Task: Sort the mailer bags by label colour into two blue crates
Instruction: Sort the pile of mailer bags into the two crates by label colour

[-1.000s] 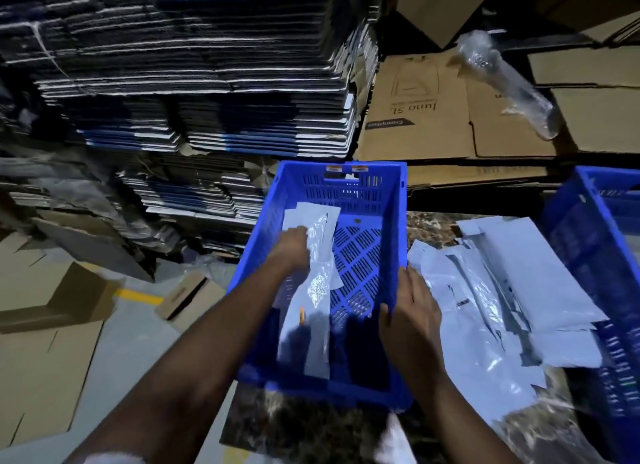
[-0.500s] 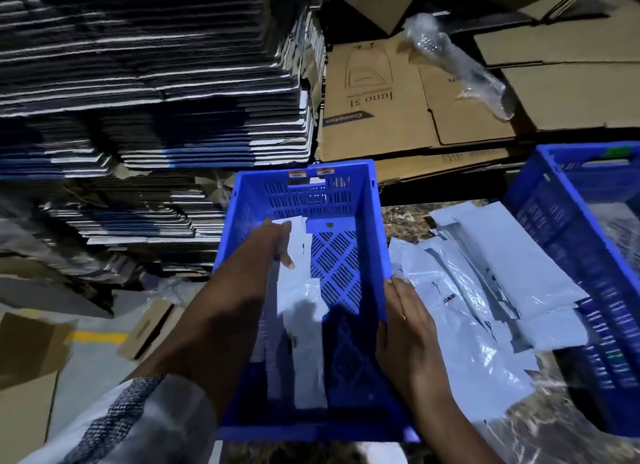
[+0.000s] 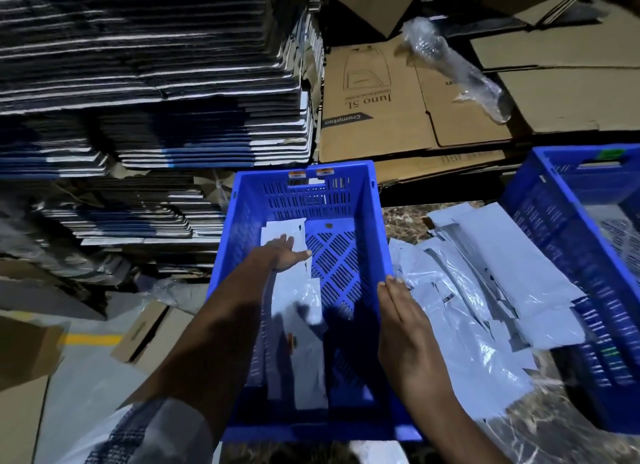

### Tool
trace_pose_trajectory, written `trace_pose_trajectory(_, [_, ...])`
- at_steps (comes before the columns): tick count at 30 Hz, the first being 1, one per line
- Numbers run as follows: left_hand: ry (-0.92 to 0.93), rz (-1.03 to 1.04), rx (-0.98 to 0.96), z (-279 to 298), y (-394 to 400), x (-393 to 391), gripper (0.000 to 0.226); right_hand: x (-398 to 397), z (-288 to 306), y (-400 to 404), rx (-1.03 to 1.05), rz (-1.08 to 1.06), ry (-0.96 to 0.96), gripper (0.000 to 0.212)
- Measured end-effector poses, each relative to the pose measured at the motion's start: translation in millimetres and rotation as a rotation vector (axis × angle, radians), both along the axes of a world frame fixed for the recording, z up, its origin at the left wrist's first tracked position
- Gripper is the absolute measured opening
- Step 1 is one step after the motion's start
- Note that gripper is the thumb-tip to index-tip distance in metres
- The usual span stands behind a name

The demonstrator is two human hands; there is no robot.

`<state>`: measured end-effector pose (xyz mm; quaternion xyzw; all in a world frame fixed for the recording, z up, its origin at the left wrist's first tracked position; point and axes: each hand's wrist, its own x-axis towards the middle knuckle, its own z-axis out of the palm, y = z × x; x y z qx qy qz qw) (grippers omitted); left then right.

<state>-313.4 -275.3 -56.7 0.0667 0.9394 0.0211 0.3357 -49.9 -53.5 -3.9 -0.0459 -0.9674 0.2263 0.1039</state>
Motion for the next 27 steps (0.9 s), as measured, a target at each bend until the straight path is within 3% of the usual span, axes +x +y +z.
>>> trace_pose_trajectory(6, [-0.105, -0.002, -0.104, 17.8, 6.0, 33.2, 0.101, 4.4, 7.2, 0.4, -0.003, 0.036, -0.014, 0.078])
trace_pose_trajectory(11, [0.240, 0.004, -0.008, 26.1, 6.1, 26.0, 0.055, 5.0, 10.3, 0.3, -0.009, 0.038, -0.028, 0.077])
trace_pose_trajectory(13, [0.283, 0.117, 0.081, 14.6, -1.2, 22.2, 0.060, 5.8, 10.5, 0.4, -0.019, 0.033, -0.016, 0.076])
trace_pose_trajectory(16, [0.084, 0.055, 0.059, 0.5, 1.8, 26.9, 0.075, 6.5, 8.9, 2.4, -0.046, 0.033, 0.000, 0.073])
trace_pose_trajectory(20, [0.081, 0.046, -0.042, 13.8, 2.7, 32.7, 0.069, 6.1, 7.3, 2.2, -0.027, 0.050, 0.031, 0.072])
trace_pose_trajectory(23, [0.013, 0.048, 0.020, 28.4, -0.5, 40.6, 0.059, 5.1, 6.8, 3.1, -0.002, 0.055, 0.053, 0.072])
trace_pose_trajectory(27, [0.211, -0.006, 0.115, 32.8, 2.2, 45.6, 0.048, 3.1, 2.1, 2.5, 0.033, 0.037, 0.054, 0.065])
